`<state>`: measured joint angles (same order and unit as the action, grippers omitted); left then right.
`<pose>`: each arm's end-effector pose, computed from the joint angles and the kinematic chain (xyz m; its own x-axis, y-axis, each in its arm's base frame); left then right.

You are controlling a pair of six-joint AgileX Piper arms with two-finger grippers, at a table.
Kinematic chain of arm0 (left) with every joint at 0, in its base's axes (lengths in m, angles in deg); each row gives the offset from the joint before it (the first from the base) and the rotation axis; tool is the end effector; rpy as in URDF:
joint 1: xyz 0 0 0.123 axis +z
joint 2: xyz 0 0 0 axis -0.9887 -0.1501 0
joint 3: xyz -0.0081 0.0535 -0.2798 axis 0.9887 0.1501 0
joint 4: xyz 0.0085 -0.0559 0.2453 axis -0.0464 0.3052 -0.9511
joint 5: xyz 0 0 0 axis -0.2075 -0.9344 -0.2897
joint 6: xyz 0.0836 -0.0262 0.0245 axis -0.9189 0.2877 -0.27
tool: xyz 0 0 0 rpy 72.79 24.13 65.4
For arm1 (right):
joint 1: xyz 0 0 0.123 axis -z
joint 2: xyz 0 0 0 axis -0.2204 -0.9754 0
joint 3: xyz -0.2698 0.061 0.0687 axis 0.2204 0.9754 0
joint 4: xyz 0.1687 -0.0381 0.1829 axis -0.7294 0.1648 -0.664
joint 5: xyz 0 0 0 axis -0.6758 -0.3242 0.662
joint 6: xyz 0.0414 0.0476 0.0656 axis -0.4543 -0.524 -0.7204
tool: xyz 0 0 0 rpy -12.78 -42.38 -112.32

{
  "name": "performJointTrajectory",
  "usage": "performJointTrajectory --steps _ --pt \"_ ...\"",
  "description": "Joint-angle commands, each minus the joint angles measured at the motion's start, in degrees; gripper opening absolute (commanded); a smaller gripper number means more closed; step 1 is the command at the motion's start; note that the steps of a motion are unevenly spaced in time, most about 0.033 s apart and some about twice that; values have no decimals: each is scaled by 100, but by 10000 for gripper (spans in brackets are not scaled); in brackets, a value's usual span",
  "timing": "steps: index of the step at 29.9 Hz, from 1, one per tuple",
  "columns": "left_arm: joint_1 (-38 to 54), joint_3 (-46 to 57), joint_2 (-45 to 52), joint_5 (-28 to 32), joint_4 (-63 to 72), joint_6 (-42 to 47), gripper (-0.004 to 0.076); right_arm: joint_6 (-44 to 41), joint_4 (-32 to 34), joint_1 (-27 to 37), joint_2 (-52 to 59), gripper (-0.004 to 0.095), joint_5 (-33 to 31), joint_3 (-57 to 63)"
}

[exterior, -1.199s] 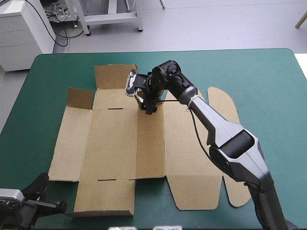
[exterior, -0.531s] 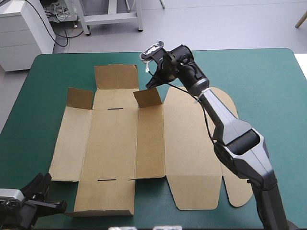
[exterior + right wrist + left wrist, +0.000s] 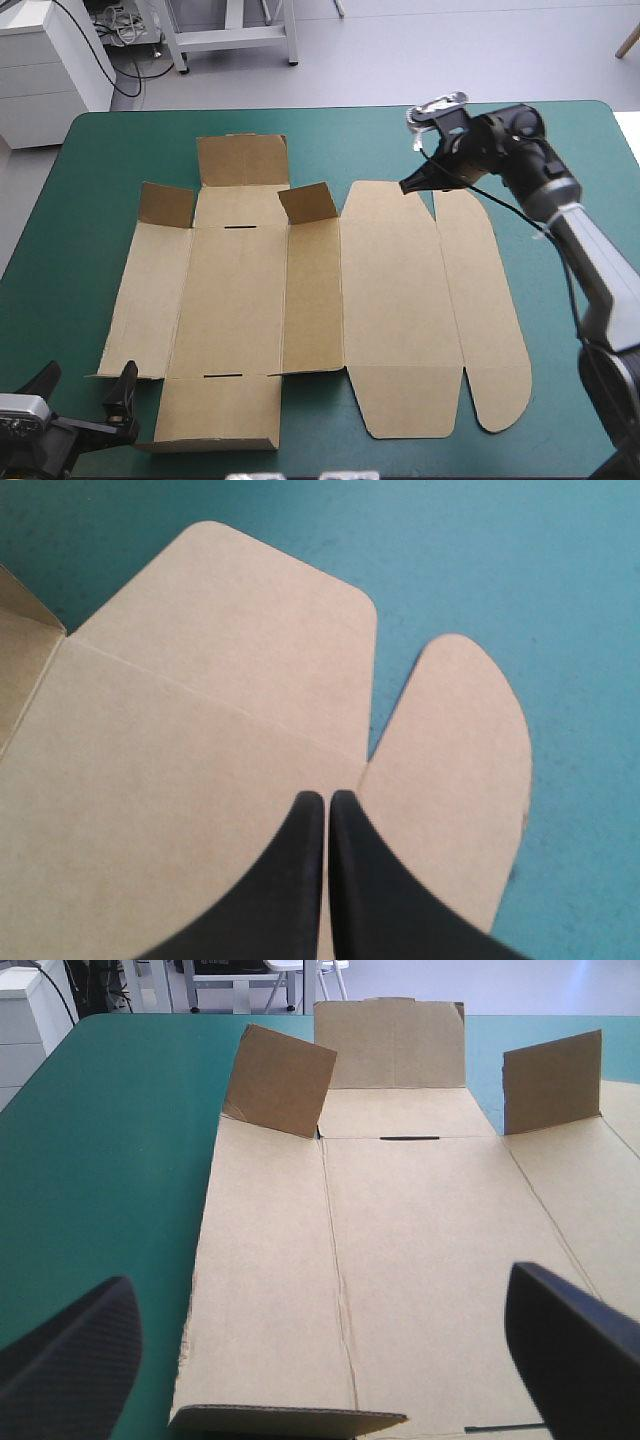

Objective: Fold the box

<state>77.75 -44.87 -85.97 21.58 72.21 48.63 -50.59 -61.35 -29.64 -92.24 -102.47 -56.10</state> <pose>0.0087 -0.0033 0.2819 -0.2576 -0.0353 -0.9656 0.0788 0.9952 -0.0574 0.3651 0.1097 0.3694 -0.7143 -0.3790 -0.5883 -0.3983 0.9114 -0.1035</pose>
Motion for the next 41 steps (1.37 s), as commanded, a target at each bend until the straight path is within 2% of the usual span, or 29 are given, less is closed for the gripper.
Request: performJointTrajectory --steps 1,6,11,16,23,25,28,35,38,41 --pt "17 -146 -269 536 43 45 704 117 -180 329 1014 -1 731 646" --pt "17 -547 -1296 659 39 107 705 46 -152 464 1968 -2 1306 1712" --pt "17 -1515 -2635 804 -12 55 704 -145 -181 464 2732 -2 1512 2690" --pt "17 -3063 -4114 252 -642 55 704 -162 -181 464 3474 -2 1731 3795" --pt "17 -4752 -5744 -1222 -769 -127 690 -75 -411 464 4586 -2 2310 5190" --pt "17 -4894 -6076 -1685 -939 -95 691 -75 -416 464 4945 -2 2475 5508" --pt "30 -4896 -6399 -1965 -1014 -95 691 -75 -416 464 5458 -2 2580 5877" --pt "150 -4876 -6743 -1918 -922 125 691 -75 -393 464 6559 -2 2850 6553" --pt "679 -4657 -6772 -1767 -716 54 690 -75 -393 464 6981 -2 3117 6855" --pt "1710 -4183 -6772 -1514 100 -572 690 -86 -404 464 7337 -2 3192 7060"
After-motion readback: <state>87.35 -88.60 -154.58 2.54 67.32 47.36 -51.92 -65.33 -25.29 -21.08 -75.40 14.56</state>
